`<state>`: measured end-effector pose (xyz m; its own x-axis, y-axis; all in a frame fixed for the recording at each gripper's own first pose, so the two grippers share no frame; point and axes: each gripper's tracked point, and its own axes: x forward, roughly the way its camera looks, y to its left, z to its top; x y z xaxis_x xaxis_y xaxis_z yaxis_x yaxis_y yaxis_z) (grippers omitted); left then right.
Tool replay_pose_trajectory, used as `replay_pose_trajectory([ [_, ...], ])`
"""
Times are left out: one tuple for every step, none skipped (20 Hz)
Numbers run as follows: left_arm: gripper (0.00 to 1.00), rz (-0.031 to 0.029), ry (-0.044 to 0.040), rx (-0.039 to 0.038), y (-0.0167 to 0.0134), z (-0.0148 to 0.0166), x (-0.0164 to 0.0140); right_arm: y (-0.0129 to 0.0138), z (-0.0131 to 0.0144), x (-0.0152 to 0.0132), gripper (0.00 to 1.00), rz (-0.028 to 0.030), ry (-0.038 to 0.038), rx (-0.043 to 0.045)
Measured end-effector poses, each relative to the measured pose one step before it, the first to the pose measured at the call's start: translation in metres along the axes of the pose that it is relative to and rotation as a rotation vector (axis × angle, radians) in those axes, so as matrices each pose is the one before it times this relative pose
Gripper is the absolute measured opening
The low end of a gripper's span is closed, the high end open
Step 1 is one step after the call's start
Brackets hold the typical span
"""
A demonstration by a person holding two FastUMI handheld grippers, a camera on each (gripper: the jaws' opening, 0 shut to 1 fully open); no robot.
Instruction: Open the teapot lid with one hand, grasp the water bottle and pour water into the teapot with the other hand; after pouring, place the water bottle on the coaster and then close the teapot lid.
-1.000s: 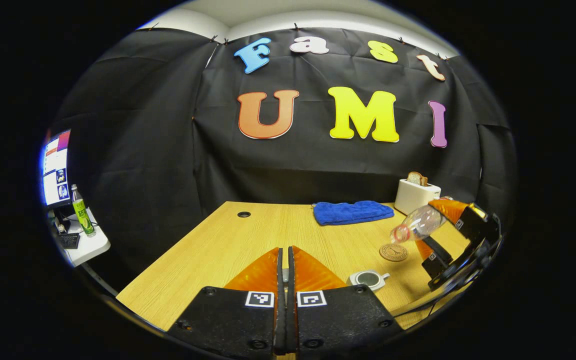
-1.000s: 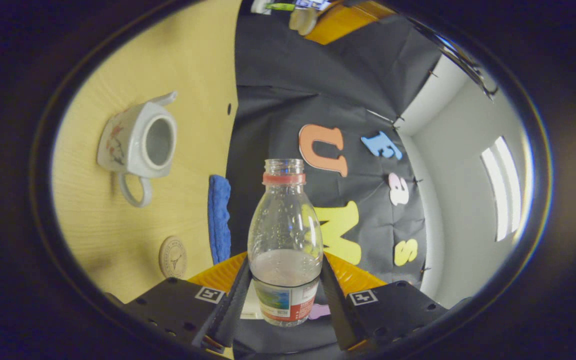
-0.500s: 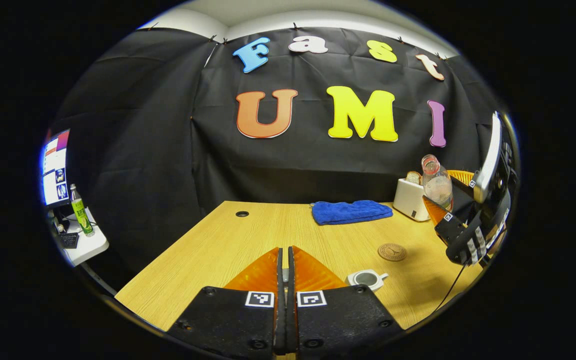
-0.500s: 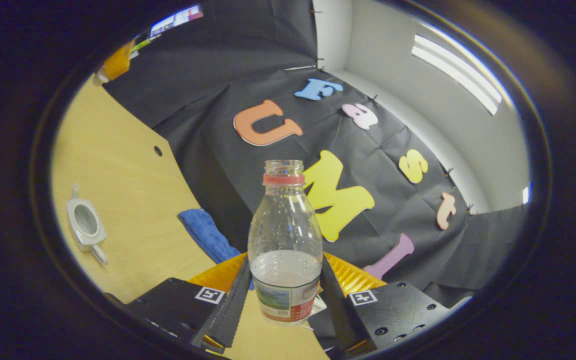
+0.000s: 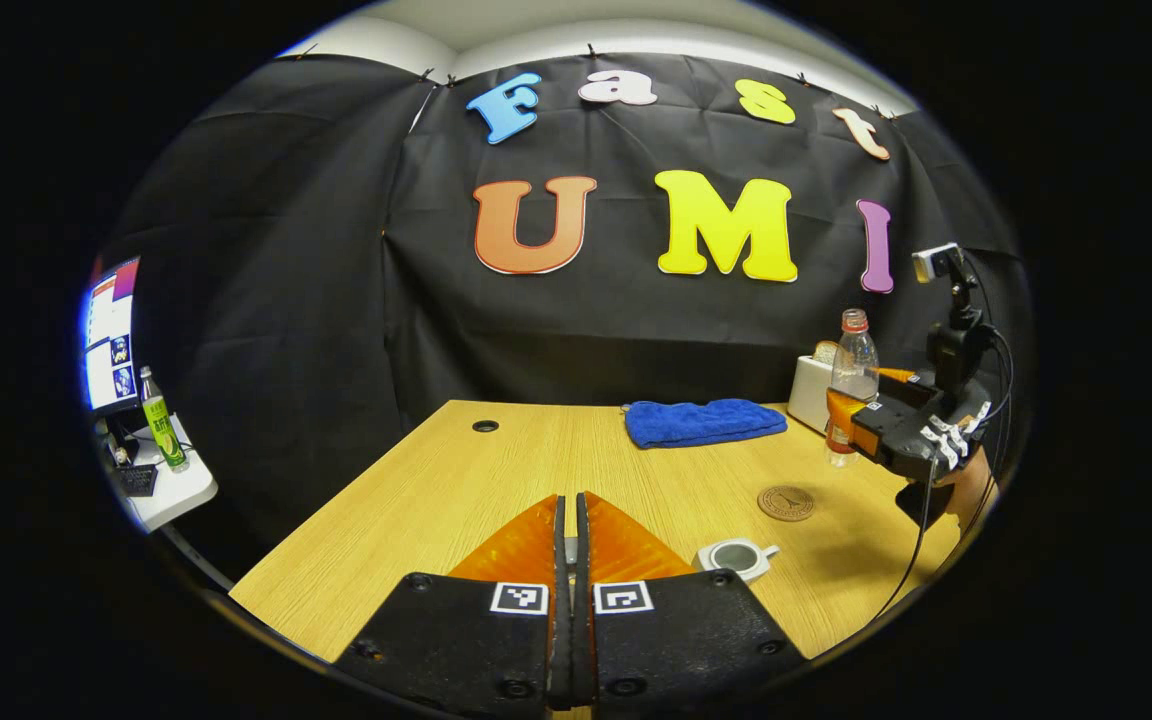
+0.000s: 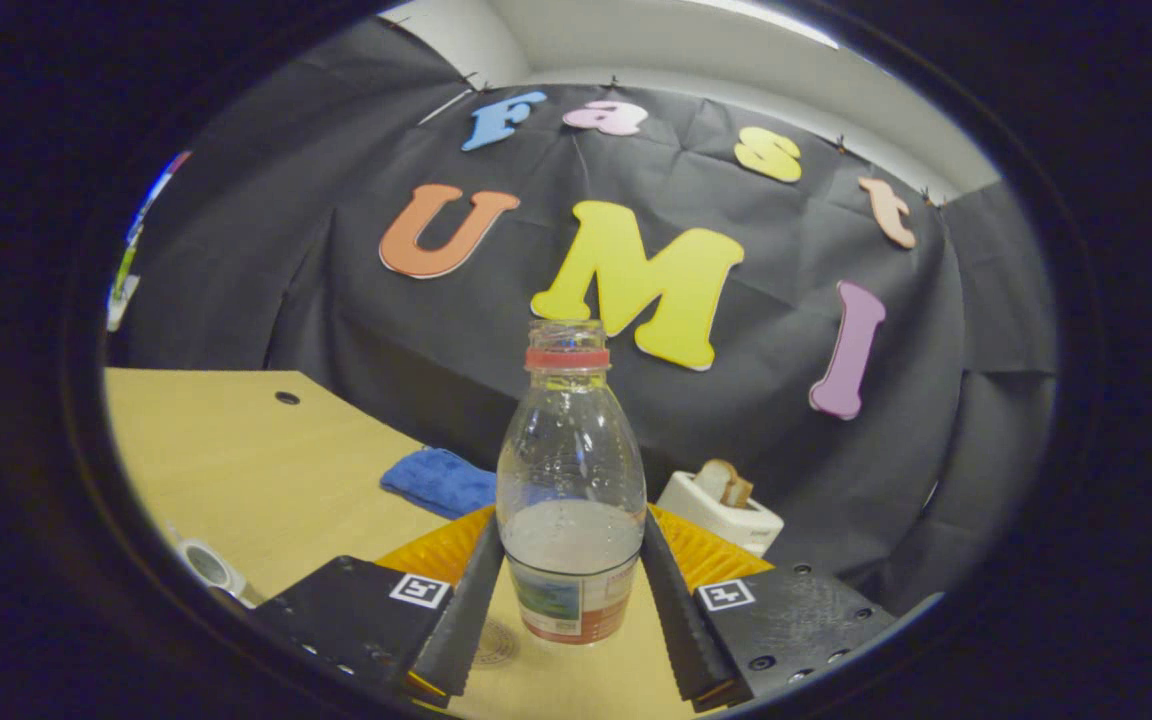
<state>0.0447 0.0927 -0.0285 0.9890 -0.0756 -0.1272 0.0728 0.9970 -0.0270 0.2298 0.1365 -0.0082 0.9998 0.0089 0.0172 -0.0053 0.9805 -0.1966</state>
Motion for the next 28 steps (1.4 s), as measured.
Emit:
replay_pose_trajectory([
  [0.03, -0.00354, 0.00364, 0.00024, -0.00078, -0.00041, -0.0005, 0.00248, -0.00733, 0.0055, 0.77, 0.0177, 0.02265, 0.04938],
  [0.03, -0.00469, -0.00338, 0.00177, -0.00074, 0.00191, -0.00076, 0.00331, -0.00742, 0.00437, 0.77, 0.01663, 0.02227, 0.04068],
  [0.03, -0.00284, -0.00288, 0.001, 0.00007, 0.00085, 0.00001, 0.00354, -0.00843, 0.00275, 0.75, 0.01495, 0.01539, 0.02609],
  [0.03, -0.00307, -0.00123, 0.00114, -0.00076, 0.00082, 0.00009, 0.00222, -0.00535, 0.0038, 0.77, 0.01042, 0.01142, 0.02086],
  [0.03, -0.00403, 0.00049, 0.00178, -0.00058, -0.00065, 0.00007, 0.00249, -0.00519, 0.00212, 0.77, 0.01575, 0.0092, 0.01717],
  [0.03, -0.00127, 0.00286, 0.00168, 0.00007, -0.00123, 0.0009, 0.00583, -0.00358, 0.00183, 0.75, 0.02252, 0.00852, 0.01753],
  [0.03, 0.00167, 0.00499, 0.00119, 0.00056, -0.00114, -0.0002, 0.00176, -0.00201, 0.00095, 0.77, 0.01118, -0.00236, 0.00987],
  [0.03, 0.00201, 0.00545, 0.00024, 0.00037, -0.00195, 0.00055, 0.00162, -0.00059, 0.00103, 0.77, 0.0097, -0.00523, 0.00894],
  [0.03, 0.00172, 0.00714, 0.00039, -0.00074, -0.00206, 0.00001, 0.00137, -0.00117, 0.00035, 0.77, 0.0085, -0.0061, 0.00688],
  [0.03, 0.00069, 0.00396, 0.00153, -0.00017, -0.00124, -0.00013, 0.00111, -0.0012, 0.00164, 0.77, 0.00675, -0.00079, 0.01135],
  [0.03, 0.00176, 0.00256, 0.00234, 0.00065, -0.00035, 0.00055, 0.00167, -0.00353, -0.00018, 0.77, 0.00808, 0.00127, 0.0112],
  [0.03, 0.00165, 0.00026, 0.0015, 0.00021, 0.00068, -0.00007, -0.00167, -0.00325, 0.00095, 0.77, -0.00593, 0.00466, 0.00474],
  [0.03, 0.00024, 0.00026, 0.00232, -0.00048, -0.00008, 0.00027, -0.00116, -0.00244, 0.00207, 0.77, -0.00282, 0.00248, -0.00435],
  [0.03, -0.00011, 0.0006, 0.00338, -0.00033, -0.00011, 0.0008, 0.0014, -0.00314, 0.00127, 0.75, 0.00436, 0.00716, -0.00123],
  [0.03, 0.00004, -0.00013, 0.00424, -0.00013, -0.001, 0.00095, 0.00093, -0.00372, 0.00041, 0.75, 0.00409, 0.00517, -0.0026],
  [0.03, -0.00004, 0.00042, 0.00248, -0.00019, -0.00039, 0.0006, -0.00012, 0.00136, -0.00055, 0.75, 0.00154, -0.01036, -0.00975],
  [0.03, 0.00005, 0.00098, 0.00219, -0.00022, -0.0003, -0.00004, 0.00055, -0.00043, 0.00024, 0.75, -0.00084, -0.00081, -0.0075],
  [0.03, -0.00044, 0.00075, 0.00288, -0.00005, -0.00042, -0.00013, 0.00113, 0.00057, 0.00072, 0.77, 0.0023, -0.00307, -0.01132],
  [0.03, -0.00128, 0.00149, 0.00239, -0.00067, -0.00043, 0.00027, 0.00166, 0.0006, -0.00059, 0.77, 0.00482, -0.00303, -0.00942],
  [0.03, -0.00117, 0.00078, 0.00264, -0.00072, -0.0001, 0.00028, 0.00194, 0.00038, -0.00105, 0.79, 0.00681, -0.003, -0.00636],
  [0.03, -0.00185, -0.00001, 0.00333, -0.0005, 0.00011, 0.00025, 0.00099, 0.0005, -0.00075, 0.82, 0.00588, -0.00349, -0.00301],
  [0.03, -0.00145, -0.00058, 0.00246, -0.00043, -0.0003, 0.00002, 0.00027, 0.00146, -0.00216, 0.81, 0.00193, -0.00553, -0.00634],
  [0.03, -0.00125, -0.00017, 0.00098, -0.00036, -0.00035, 0.00091, 0.00072, 0.00169, -0.00059, 0.91, -0.00052, -0.00763, -0.0109],
  [0.03, -0.00021, -0.00034, 0.00045, -0.00032, -0.00005, -0.00011, -0.00043, 0.00414, -0.0022, 0.93, -0.0013, -0.01068, -0.00649],
  [0.03, -0.00089, 0.00021, 0.00008, -0.00027, -0.00009, 0.0001, 0.00047, 0.00168, -0.00268, 0.98, 0.00253, -0.00337, -0.00472],
  [0.03, -0.00079, -0.00025, -0.00088, -0.00055, 0.0005, -0.00012, -0.00008, 0.00262, -0.0021, 0.95, -0.00024, -0.00481, 0.00059],
  [0.03, -0.00065, -0.00153, -0.00163, -0.00076, 0.00069, -0.00013, -0.0019, 0.00454, -0.00431, 0.95, -0.00428, -0.01163, 0.00139],
  [0.03, -0.00217, -0.00232, -0.00285, -0.00148, 0.0005, 0.00056, -0.00155, 0.00536, -0.00402, 0.95, -0.00386, -0.01239, -0.0009],
])
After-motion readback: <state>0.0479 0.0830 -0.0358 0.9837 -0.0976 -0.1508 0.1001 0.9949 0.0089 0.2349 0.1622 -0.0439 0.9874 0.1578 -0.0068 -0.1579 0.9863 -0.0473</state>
